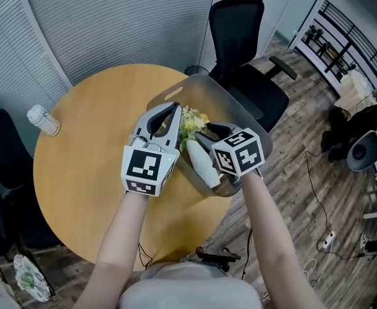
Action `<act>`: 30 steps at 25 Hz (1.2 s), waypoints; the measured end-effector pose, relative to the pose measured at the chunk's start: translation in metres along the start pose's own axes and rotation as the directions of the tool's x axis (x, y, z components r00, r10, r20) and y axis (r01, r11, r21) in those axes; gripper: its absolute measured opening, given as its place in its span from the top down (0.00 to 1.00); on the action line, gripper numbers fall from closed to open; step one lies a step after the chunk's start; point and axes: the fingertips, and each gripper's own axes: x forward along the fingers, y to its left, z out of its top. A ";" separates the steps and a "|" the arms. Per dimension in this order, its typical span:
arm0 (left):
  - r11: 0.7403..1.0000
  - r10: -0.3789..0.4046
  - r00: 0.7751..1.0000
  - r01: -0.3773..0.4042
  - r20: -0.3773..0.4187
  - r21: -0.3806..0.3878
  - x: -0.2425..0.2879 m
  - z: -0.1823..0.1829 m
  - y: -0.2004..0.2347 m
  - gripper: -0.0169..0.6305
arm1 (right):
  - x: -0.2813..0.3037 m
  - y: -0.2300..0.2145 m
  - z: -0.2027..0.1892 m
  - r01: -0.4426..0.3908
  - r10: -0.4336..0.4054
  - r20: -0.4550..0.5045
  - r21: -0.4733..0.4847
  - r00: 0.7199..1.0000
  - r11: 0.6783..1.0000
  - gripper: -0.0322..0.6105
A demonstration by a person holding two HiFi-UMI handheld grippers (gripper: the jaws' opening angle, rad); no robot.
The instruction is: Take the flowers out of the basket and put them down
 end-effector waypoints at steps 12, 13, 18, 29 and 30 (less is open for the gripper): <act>1.000 -0.011 1.000 0.010 -0.012 -0.027 0.011 -0.020 0.010 0.97 | 0.049 -0.002 -0.062 -0.087 0.144 -0.272 0.210 0.952 0.974 0.41; 1.000 -0.013 1.000 0.013 -0.014 -0.027 0.010 -0.021 0.010 0.97 | 0.051 -0.002 -0.069 -0.079 0.142 -0.297 0.212 0.944 0.974 0.40; 0.999 -0.015 1.000 0.014 -0.013 -0.039 0.010 -0.025 0.014 0.97 | 0.060 -0.001 -0.099 -0.043 0.129 -0.414 0.211 0.901 0.976 0.40; 0.996 -0.019 1.000 0.018 -0.001 -0.087 0.008 -0.034 0.014 0.97 | 0.069 0.006 -0.154 0.008 0.112 -0.582 0.199 0.805 0.980 0.40; 0.996 -0.019 1.000 0.019 -0.001 -0.088 0.007 -0.034 0.015 0.97 | 0.070 0.006 -0.158 0.012 0.110 -0.593 0.198 0.797 0.980 0.40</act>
